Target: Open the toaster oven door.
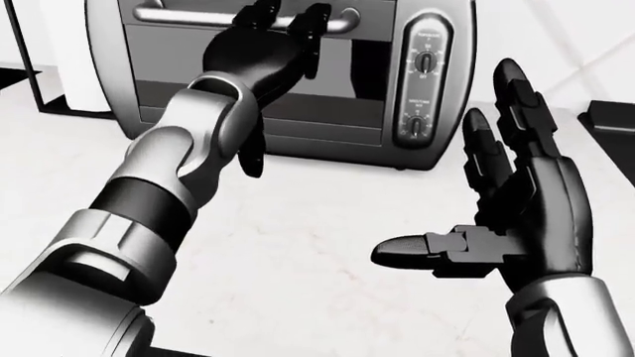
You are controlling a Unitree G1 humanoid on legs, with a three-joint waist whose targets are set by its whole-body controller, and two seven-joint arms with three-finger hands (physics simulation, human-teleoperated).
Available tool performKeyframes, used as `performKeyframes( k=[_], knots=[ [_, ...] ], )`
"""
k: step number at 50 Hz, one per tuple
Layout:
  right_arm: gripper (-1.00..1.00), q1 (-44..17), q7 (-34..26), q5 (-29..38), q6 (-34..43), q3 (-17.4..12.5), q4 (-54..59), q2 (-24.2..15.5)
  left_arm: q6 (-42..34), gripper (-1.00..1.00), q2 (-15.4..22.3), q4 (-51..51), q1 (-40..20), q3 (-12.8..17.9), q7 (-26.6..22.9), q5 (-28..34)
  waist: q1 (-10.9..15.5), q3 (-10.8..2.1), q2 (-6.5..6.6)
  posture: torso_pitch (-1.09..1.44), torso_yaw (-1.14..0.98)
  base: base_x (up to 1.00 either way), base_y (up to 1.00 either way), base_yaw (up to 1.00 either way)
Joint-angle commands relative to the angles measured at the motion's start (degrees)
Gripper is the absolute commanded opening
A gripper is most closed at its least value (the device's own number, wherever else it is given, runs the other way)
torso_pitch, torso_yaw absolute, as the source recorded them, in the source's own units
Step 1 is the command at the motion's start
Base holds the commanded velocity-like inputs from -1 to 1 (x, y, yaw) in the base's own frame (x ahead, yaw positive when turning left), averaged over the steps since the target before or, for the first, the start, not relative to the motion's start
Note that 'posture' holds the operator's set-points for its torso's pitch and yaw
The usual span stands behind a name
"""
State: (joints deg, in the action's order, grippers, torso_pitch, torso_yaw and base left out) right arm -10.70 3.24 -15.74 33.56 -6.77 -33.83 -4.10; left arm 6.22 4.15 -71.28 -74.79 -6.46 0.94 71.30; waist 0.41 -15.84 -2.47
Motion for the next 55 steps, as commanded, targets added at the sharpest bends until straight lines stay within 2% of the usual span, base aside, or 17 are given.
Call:
performKeyframes(
  k=[1,2,4,5,7,10,15,23,29,33,37,41,49,55],
  knots=[
    [1.00,-1.37,-0.19,-0.07,-1.82,-0.25,-1.60,-0.28,-0.15,0.98,0.43,1.20,-2.47,0.36,0.75,0.02,-0.08,-0.57,-0.08,-0.37,0.00,0.00,0.00,0.00],
    [1.00,-1.31,-0.23,-0.08,-1.90,-0.26,-1.57,-0.27,-0.39,0.61,0.47,1.11,-2.72,0.47,0.67,0.00,-0.10,-0.61,-0.08,-0.37,0.00,0.00,0.00,0.00],
    [1.00,-1.25,-0.29,-0.09,-2.02,-0.27,-1.49,-0.27,-0.51,0.39,0.50,0.75,-2.87,0.51,0.92,0.06,-0.13,-0.69,-0.08,-0.37,0.00,0.00,0.00,0.00],
    [1.00,-1.24,-0.29,-0.09,-2.03,-0.27,-1.48,-0.27,-0.52,0.39,0.50,0.73,-2.88,0.52,0.93,0.07,-0.16,-0.74,-0.09,-0.37,0.00,0.00,0.00,0.00],
    [1.00,-1.15,-0.34,-0.06,-2.17,-0.19,-1.41,-0.23,-0.86,0.02,0.46,0.62,-3.14,0.58,0.58,0.06,-0.24,-0.84,-0.09,-0.37,0.00,0.00,0.00,0.00],
    [1.00,-1.14,-0.42,-0.01,-2.37,-0.18,-1.22,-0.24,-0.96,-0.05,0.42,0.42,-3.17,0.55,0.54,0.11,-0.36,-0.98,-0.07,-0.37,0.00,0.00,0.00,0.00],
    [1.00,-1.05,-0.72,0.13,-3.26,-0.15,-0.45,-0.22,-1.29,-0.30,0.66,-0.32,-3.51,0.77,0.66,0.00,-0.42,-1.26,-0.10,-0.37,0.00,0.00,0.00,0.00],
    [1.00,-0.95,-0.49,-0.33,-2.33,-0.62,-1.54,-0.37,-2.07,-0.50,0.84,-0.23,-2.26,0.69,2.00,0.19,-0.52,-1.27,-0.10,-0.37,0.00,0.00,0.00,0.00],
    [1.00,-0.65,-0.12,-1.11,-1.24,-1.37,-2.92,-0.65,-4.43,-0.68,1.80,3.13,2.79,1.10,5.12,-0.25,-0.82,-1.17,-0.05,-0.37,0.00,0.00,0.00,0.00],
    [1.00,-0.58,0.03,-1.19,-1.08,-1.38,-3.12,-0.68,-5.51,-0.73,2.65,8.33,6.25,1.58,4.56,-1.37,-1.04,-1.27,0.20,-0.37,0.00,0.00,0.00,0.00],
    [1.00,-0.28,-0.01,-0.89,-1.45,-1.00,-2.89,-0.53,-8.50,-0.74,3.41,27.07,16.21,2.05,-1.59,-1.73,-1.27,-1.29,0.58,-0.37,0.00,0.00,0.00,0.00],
    [1.00,-0.32,0.21,-0.84,-0.79,-0.79,-3.61,-0.42,-10.09,-0.74,3.17,40.79,23.55,2.76,-6.93,-0.96,-1.42,-1.19,0.83,-0.37,0.00,0.00,0.00,0.00],
    [1.00,-0.51,0.16,-0.55,-0.94,-0.55,-3.30,-0.25,-11.04,-0.78,2.49,54.43,32.65,3.48,-12.67,0.18,-1.22,-1.36,0.83,-0.37,0.00,0.00,0.00,0.00],
    [1.00,-0.55,-0.26,-0.27,-2.34,-0.46,-1.74,-0.19,-11.44,-0.79,2.09,62.24,38.85,3.68,-14.76,0.84,-1.26,-1.54,1.04,-0.37,0.00,0.00,0.00,0.00]
  ],
)
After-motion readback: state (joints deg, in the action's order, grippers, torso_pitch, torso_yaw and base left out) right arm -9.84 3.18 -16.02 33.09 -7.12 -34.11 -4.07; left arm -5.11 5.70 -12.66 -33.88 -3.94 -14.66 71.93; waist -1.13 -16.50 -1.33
